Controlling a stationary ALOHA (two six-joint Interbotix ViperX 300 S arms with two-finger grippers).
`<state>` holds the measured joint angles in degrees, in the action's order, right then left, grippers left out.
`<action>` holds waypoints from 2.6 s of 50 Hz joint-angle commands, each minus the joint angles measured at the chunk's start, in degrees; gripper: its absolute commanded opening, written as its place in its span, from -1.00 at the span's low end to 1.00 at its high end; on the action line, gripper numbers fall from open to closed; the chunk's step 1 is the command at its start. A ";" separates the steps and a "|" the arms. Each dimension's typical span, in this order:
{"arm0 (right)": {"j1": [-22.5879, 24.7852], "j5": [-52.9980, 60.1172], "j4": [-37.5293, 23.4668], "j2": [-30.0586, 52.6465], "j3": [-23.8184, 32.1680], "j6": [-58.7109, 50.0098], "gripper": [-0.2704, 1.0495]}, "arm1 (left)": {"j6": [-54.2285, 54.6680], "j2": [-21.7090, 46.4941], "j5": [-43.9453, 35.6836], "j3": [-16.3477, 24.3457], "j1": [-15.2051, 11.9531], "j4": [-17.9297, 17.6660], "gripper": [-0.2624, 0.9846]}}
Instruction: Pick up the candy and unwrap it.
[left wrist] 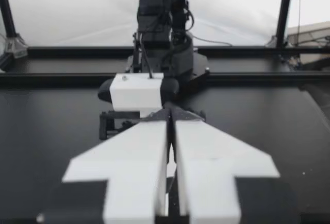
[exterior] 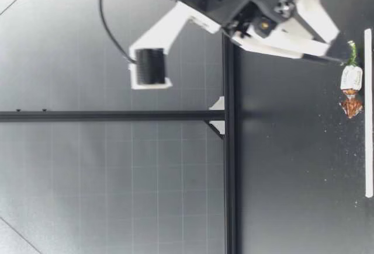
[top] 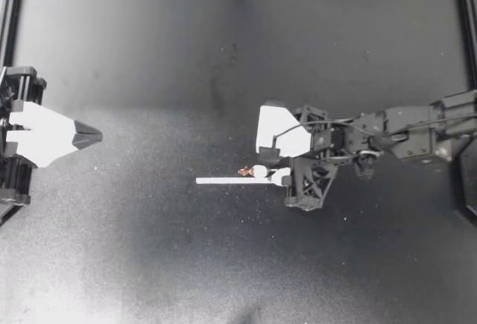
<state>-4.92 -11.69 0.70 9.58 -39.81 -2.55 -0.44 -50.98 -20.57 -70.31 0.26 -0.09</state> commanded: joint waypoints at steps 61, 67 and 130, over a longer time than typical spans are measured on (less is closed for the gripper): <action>2.37 -6.06 1.14 -15.29 6.15 -1.14 -0.87 | -3.78 22.68 -8.96 5.01 0.09 0.00 0.15; 2.81 -5.98 1.93 -16.00 7.38 -1.14 -0.87 | -4.13 26.72 -12.39 6.33 0.09 -0.09 0.21; 2.90 -3.69 2.11 -16.96 8.17 -1.93 -0.87 | -0.44 40.08 -14.50 14.77 0.53 -0.62 -0.70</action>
<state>-2.29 -15.91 2.81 -6.15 -32.78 -4.39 -1.05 -10.37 -34.10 -56.78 0.70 -0.26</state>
